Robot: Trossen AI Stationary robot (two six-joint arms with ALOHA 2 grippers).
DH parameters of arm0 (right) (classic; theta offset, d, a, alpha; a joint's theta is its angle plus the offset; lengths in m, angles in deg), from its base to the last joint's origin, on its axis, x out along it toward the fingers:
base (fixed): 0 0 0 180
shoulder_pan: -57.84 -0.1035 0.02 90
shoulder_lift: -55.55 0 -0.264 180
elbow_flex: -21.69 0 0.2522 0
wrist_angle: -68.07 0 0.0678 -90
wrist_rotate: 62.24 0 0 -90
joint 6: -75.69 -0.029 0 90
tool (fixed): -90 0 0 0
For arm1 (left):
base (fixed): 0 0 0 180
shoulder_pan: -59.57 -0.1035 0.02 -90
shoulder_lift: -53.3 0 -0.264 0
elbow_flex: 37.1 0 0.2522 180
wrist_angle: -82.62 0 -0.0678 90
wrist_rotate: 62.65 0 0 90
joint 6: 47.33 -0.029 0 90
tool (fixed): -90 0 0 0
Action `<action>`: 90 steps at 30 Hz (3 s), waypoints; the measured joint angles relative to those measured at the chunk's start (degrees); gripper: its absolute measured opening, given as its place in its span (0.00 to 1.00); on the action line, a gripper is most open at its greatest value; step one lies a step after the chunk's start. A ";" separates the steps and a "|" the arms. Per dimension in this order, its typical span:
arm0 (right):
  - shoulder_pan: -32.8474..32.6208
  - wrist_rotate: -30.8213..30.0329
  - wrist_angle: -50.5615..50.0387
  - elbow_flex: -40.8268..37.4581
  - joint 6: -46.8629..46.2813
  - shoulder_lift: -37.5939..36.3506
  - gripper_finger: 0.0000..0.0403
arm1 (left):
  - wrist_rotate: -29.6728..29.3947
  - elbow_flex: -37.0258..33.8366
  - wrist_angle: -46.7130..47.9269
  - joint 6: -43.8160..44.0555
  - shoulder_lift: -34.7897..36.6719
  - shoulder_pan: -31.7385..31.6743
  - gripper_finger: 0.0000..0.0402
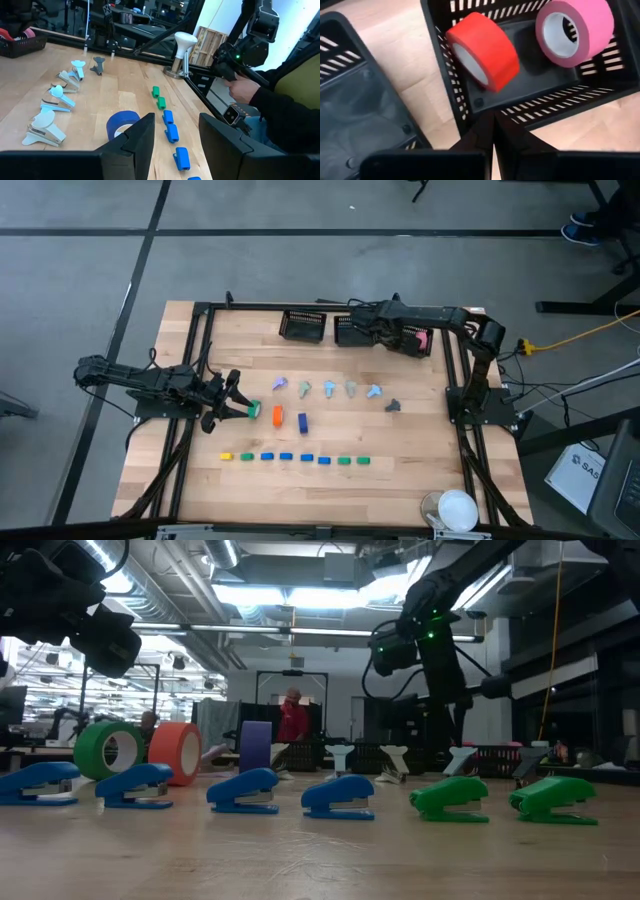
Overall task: Pick and place Stapler, Stapler remover, tape
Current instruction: Adjust the right black bin on the table, then put the blue tape into the right black bin
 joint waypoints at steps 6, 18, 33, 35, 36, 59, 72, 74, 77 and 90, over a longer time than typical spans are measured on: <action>-0.11 3.50 2.18 -0.01 2.61 0.00 0.03 | 0.01 0.00 0.00 0.00 0.02 -0.01 0.37; -2.86 6.54 4.84 -0.01 2.76 -0.02 0.03 | 0.01 0.00 0.01 0.00 0.01 0.00 0.37; -6.54 6.62 13.85 -0.01 2.78 -0.02 0.03 | 0.01 -0.01 0.00 0.00 0.02 0.00 0.37; -7.08 6.62 14.39 0.07 2.92 -0.02 0.03 | -0.01 0.01 0.02 0.00 0.02 0.00 0.37; -7.36 6.62 14.21 0.30 2.94 -0.02 0.03 | 0.01 -0.01 0.00 0.00 0.00 0.00 0.37; -15.38 4.12 -1.64 9.76 13.23 -0.04 0.03 | 0.01 -0.01 0.00 0.00 0.02 -0.01 0.37; -19.04 2.73 -5.59 10.52 13.16 -0.04 0.03 | 0.01 -0.01 0.02 0.00 0.02 0.00 0.37; -19.13 1.87 -5.65 10.52 13.10 -0.04 0.03 | 0.01 0.00 0.00 0.00 0.02 -0.02 0.37; -19.15 1.42 -5.82 10.52 13.03 -0.04 0.03 | 0.01 -0.01 0.00 0.00 0.01 -0.02 0.37; -19.17 1.42 -5.85 10.52 13.02 -0.04 0.03 | -0.01 0.01 0.00 0.00 0.00 -0.02 0.37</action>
